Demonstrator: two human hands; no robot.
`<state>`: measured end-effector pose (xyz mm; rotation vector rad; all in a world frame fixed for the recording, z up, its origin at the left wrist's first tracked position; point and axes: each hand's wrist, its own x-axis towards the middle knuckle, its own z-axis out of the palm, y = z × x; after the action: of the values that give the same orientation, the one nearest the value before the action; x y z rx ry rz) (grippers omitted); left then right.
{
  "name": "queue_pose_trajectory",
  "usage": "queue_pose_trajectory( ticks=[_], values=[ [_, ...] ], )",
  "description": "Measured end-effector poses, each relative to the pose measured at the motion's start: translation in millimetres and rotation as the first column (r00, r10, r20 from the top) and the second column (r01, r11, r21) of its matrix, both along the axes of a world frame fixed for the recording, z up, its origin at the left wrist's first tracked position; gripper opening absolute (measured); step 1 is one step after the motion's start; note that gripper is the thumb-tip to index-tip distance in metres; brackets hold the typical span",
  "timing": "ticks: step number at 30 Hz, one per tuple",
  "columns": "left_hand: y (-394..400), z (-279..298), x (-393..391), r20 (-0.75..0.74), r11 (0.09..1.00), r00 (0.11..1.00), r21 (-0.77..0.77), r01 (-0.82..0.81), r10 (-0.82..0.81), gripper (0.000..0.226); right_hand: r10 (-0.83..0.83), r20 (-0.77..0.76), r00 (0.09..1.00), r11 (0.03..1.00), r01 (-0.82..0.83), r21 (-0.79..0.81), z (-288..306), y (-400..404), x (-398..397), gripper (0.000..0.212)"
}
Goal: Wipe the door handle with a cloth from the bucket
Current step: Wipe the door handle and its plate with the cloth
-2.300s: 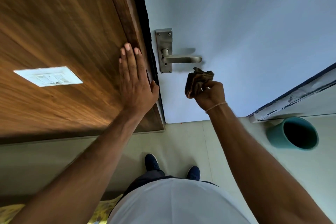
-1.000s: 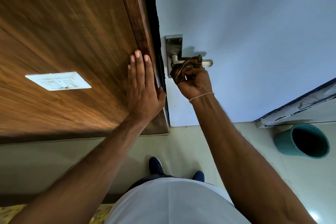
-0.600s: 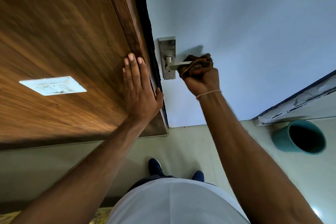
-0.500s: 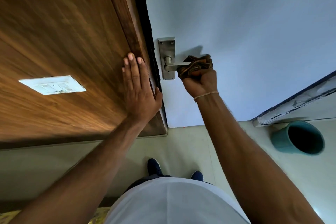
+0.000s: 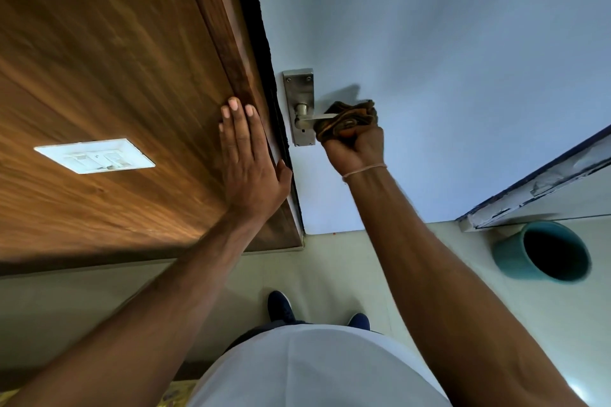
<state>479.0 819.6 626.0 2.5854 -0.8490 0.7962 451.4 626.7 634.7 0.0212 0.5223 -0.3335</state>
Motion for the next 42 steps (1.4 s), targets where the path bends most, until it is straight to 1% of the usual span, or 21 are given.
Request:
queue_pose_trajectory(
  ticks=[2, 4, 7, 8, 10, 11, 12, 14, 17, 18, 19, 20, 21, 23, 24, 26, 29, 31, 35, 39, 42],
  values=[
    [-1, 0, 0, -0.005, 1.0, 1.0, -0.011, 0.001, -0.001, 0.108, 0.017, 0.03, 0.999, 1.0, -0.017, -0.009, 10, 18, 3, 0.094],
    [1, -1, 1, 0.002, 0.999, 1.0, -0.034, 0.02, -0.02, 0.104, 0.016, 0.017, 1.0, 1.0, -0.016, -0.015, 22, 27, 5, 0.103],
    [3, -2, 2, -0.001, 0.998, 0.999, -0.051, 0.036, -0.036, 0.11, 0.066, -0.151, 0.986, 0.99, -0.083, -0.111, 38, 12, -4, 0.085],
    [2, -1, 2, -0.009, 0.997, 0.999, -0.06, 0.038, -0.039, 0.112, 0.07, -0.206, 0.976, 0.983, -0.103, -0.153, 38, 2, -6, 0.074],
    [0, 0, 0, -0.024, 0.997, 0.999, -0.073, 0.039, -0.041, 0.113, 0.048, -0.278, 0.959, 0.978, -0.101, -0.181, 31, -16, -7, 0.04],
    [-1, 1, -1, -0.029, 0.996, 0.999, -0.079, 0.041, -0.043, 0.113, 0.042, -0.295, 0.955, 0.975, -0.104, -0.198, 32, -23, -9, 0.032],
    [-2, 1, -3, -0.032, 0.995, 0.998, -0.084, 0.045, -0.047, 0.112, 0.04, -0.292, 0.955, 0.973, -0.104, -0.207, 31, -26, -10, 0.033],
    [-2, 2, -4, -0.035, 0.995, 0.998, -0.087, 0.051, -0.054, 0.112, -0.02, -0.28, 0.96, 0.965, -0.054, -0.256, 33, -26, -10, 0.048],
    [0, 3, -4, -0.035, 0.996, 0.998, -0.079, 0.049, -0.052, 0.111, -0.158, -0.263, 0.952, 0.891, 0.023, -0.453, 40, -18, -10, 0.064],
    [0, 4, -4, -0.033, 0.995, 0.998, -0.082, 0.054, -0.056, 0.111, -0.204, -0.298, 0.932, 0.801, -0.016, -0.598, 37, -18, -9, 0.065],
    [1, 4, -5, -0.031, 0.994, 0.998, -0.089, 0.059, -0.062, 0.111, -0.237, -0.372, 0.898, 0.638, -0.145, -0.757, 36, -19, -9, 0.068],
    [0, 4, -5, -0.031, 0.993, 0.997, -0.095, 0.063, -0.066, 0.111, -0.285, -0.457, 0.842, 0.404, -0.327, -0.854, 35, -20, -10, 0.067],
    [0, 4, -5, -0.032, 0.993, 0.997, -0.1, 0.064, -0.068, 0.112, -0.346, -0.521, 0.781, 0.168, -0.494, -0.853, 38, -18, -13, 0.062],
    [-1, 3, -5, -0.037, 0.993, 0.997, -0.103, 0.06, -0.064, 0.112, -0.485, -0.5, 0.717, -0.224, -0.655, -0.721, 41, -15, -16, 0.046],
    [-1, 3, -5, -0.039, 0.993, 0.997, -0.105, 0.056, -0.061, 0.112, -0.523, -0.46, 0.717, -0.378, -0.679, -0.629, 41, -16, -17, 0.043],
    [-1, 2, -4, -0.035, 0.992, 0.998, -0.112, 0.055, -0.059, 0.111, -0.518, -0.436, 0.736, -0.587, -0.677, -0.444, 44, -17, -18, 0.044],
    [-1, 0, -3, -0.024, 0.991, 0.998, -0.122, 0.053, -0.056, 0.109, -0.424, -0.472, 0.772, -0.739, -0.597, -0.312, 55, -23, -19, 0.035],
    [-2, 0, -3, -0.021, 0.991, 0.998, -0.124, 0.048, -0.051, 0.109, -0.36, -0.545, 0.757, -0.785, -0.562, -0.263, 66, -25, -17, 0.031],
    [-3, -1, -3, -0.007, 0.99, 0.999, -0.134, 0.046, -0.047, 0.107, -0.256, -0.613, 0.748, -0.813, -0.509, -0.281, 81, -23, -14, 0.047],
    [-4, -2, -3, -0.008, 0.988, 0.999, -0.147, 0.047, -0.049, 0.105, -0.174, -0.524, 0.833, -0.834, -0.408, -0.371, 77, -25, -17, 0.048],
    [-5, -3, -2, -0.007, 0.987, 0.999, -0.151, 0.048, -0.049, 0.104, -0.175, -0.338, 0.925, -0.879, -0.302, -0.368, 65, -12, -12, 0.04]
  ],
)
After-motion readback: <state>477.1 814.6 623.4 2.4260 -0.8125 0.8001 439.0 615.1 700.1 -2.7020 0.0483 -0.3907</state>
